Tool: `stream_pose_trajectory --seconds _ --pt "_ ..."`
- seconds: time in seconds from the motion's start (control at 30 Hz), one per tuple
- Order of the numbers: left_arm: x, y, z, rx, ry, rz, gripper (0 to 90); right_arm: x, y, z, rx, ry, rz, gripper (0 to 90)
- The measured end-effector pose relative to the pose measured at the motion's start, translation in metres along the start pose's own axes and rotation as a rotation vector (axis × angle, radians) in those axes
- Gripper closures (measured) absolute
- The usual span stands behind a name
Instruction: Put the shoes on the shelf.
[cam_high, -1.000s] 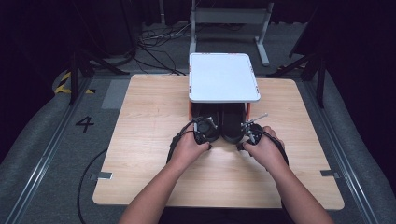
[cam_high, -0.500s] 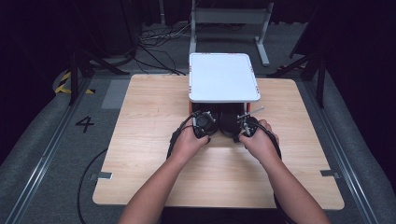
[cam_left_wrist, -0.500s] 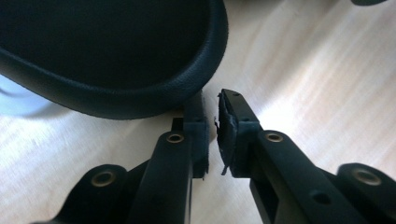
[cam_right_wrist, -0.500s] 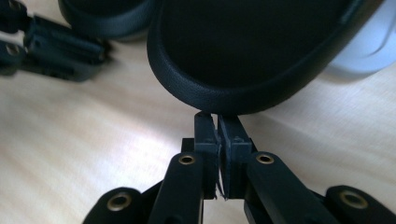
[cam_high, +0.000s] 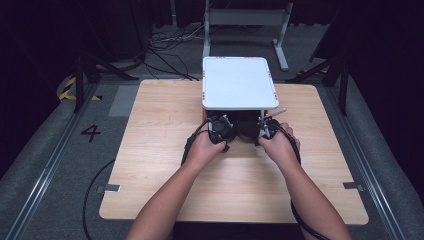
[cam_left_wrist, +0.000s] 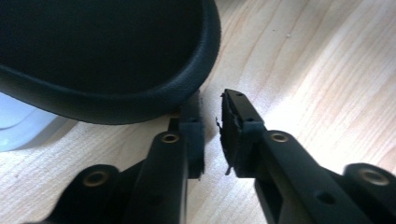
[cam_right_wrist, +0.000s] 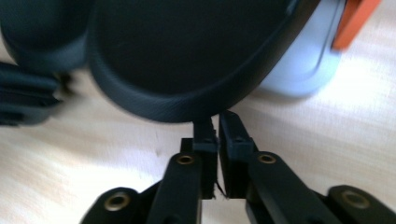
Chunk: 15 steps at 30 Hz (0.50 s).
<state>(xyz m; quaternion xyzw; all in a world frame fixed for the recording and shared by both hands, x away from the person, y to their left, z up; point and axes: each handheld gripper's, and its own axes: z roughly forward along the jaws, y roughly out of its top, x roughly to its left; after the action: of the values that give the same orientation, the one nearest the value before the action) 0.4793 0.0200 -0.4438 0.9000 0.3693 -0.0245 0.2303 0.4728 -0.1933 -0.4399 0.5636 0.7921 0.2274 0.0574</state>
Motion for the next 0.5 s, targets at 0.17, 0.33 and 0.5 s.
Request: stream_pose_trajectory --seconds 0.17,0.33,0.5 --pt "-0.002 -0.008 -0.013 -0.030 0.019 -0.003 70.4 0.012 -0.013 -0.014 0.003 0.083 -0.027 83.2" --pt "-0.007 -0.020 -0.032 -0.071 0.032 -0.015 67.1 0.029 -0.002 -0.010 -0.023 0.127 -0.074 85.4" --pt "-0.009 -0.031 -0.046 -0.092 0.038 -0.015 65.7 0.024 0.005 -0.001 -0.031 0.075 -0.091 90.0"
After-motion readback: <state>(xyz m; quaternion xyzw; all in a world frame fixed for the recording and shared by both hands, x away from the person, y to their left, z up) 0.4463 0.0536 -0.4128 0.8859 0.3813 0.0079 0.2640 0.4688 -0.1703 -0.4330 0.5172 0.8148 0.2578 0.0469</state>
